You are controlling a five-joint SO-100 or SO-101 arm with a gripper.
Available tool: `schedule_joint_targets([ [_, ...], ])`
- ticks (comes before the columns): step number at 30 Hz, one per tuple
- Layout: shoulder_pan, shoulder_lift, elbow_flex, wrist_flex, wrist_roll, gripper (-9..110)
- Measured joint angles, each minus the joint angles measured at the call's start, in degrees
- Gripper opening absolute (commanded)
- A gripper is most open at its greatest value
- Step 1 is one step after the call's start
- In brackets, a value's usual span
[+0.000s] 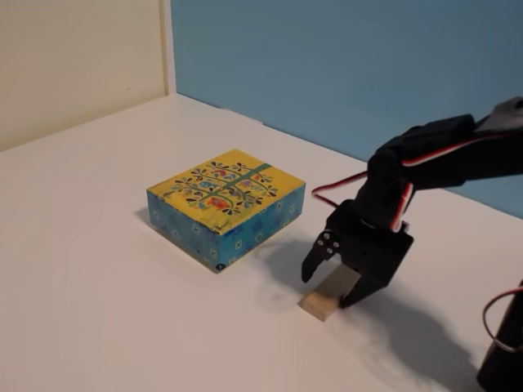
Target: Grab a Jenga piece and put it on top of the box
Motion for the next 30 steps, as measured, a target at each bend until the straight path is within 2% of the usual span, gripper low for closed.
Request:
schedule_joint_targets([
  [12,2.55,-0.7,-0.18,0.44,0.0,18],
  [17,2.9,-0.79,-0.18,0.7,0.0,8],
  [19,2.9,-0.79,-0.18,0.79,0.0,0],
  [30,2.9,-0.79,-0.26,0.7,-0.09,0],
])
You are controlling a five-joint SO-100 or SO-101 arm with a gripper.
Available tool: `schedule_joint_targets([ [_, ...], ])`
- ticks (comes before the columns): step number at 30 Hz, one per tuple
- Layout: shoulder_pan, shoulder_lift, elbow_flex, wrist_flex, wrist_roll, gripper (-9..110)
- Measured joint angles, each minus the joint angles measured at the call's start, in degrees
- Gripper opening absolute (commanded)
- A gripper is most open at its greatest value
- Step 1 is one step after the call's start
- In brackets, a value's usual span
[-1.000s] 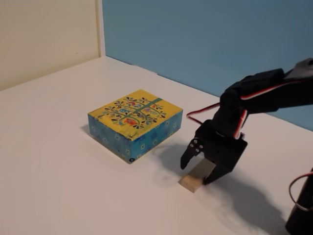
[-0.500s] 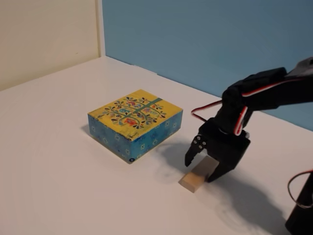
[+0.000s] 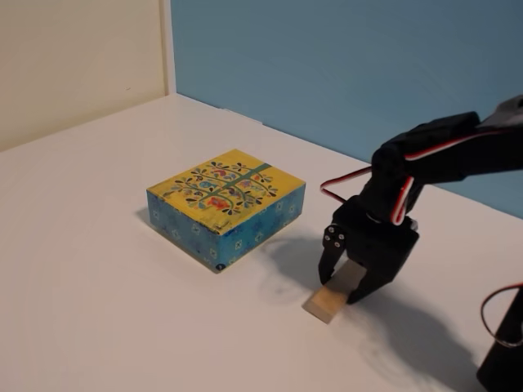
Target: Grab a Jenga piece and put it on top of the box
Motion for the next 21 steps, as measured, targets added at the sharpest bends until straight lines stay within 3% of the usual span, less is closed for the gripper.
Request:
schedule_joint_targets([
  [10,-0.09,0.53,0.0,0.88,0.0,0],
  [21,-1.93,6.68,-13.54,19.86,-1.23,0],
])
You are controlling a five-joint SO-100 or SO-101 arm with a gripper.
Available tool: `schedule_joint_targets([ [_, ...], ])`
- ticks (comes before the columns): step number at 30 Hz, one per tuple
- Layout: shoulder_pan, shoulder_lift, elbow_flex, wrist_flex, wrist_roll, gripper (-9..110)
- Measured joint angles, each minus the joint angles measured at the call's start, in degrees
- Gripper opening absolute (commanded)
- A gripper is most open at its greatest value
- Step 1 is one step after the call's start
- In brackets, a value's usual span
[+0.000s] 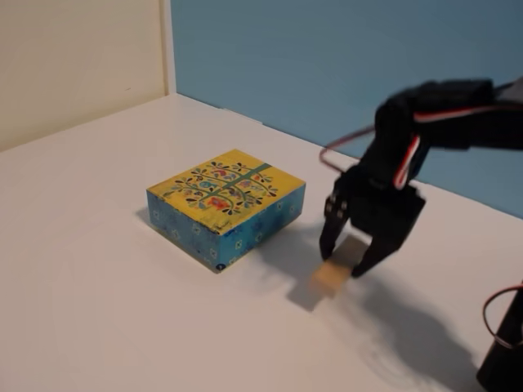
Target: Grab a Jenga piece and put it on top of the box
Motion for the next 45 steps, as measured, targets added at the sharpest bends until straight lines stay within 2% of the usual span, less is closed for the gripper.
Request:
schedule_joint_targets([
  [11,-2.9,2.11,-10.28,8.96,-0.26,0],
  [23,-5.98,2.46,-20.21,13.01,-0.35,0],
  [45,-9.14,2.02,-27.51,6.42,3.52,0],
])
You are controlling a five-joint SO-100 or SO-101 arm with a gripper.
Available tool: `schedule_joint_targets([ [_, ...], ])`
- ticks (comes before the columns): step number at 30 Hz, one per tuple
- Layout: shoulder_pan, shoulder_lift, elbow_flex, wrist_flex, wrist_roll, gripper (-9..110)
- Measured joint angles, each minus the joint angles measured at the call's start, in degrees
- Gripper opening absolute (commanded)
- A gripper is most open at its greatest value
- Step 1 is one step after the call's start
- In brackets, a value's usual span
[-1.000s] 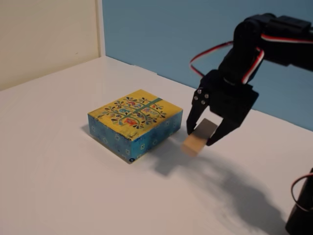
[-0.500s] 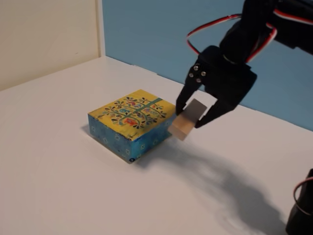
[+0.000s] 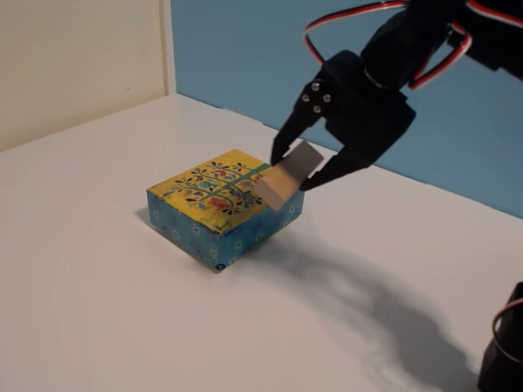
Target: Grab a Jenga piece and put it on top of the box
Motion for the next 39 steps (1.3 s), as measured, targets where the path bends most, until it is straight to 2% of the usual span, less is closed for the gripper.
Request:
schedule_joint_targets([
  [39,-0.7,-7.03,-0.18,-19.95,0.18,0],
])
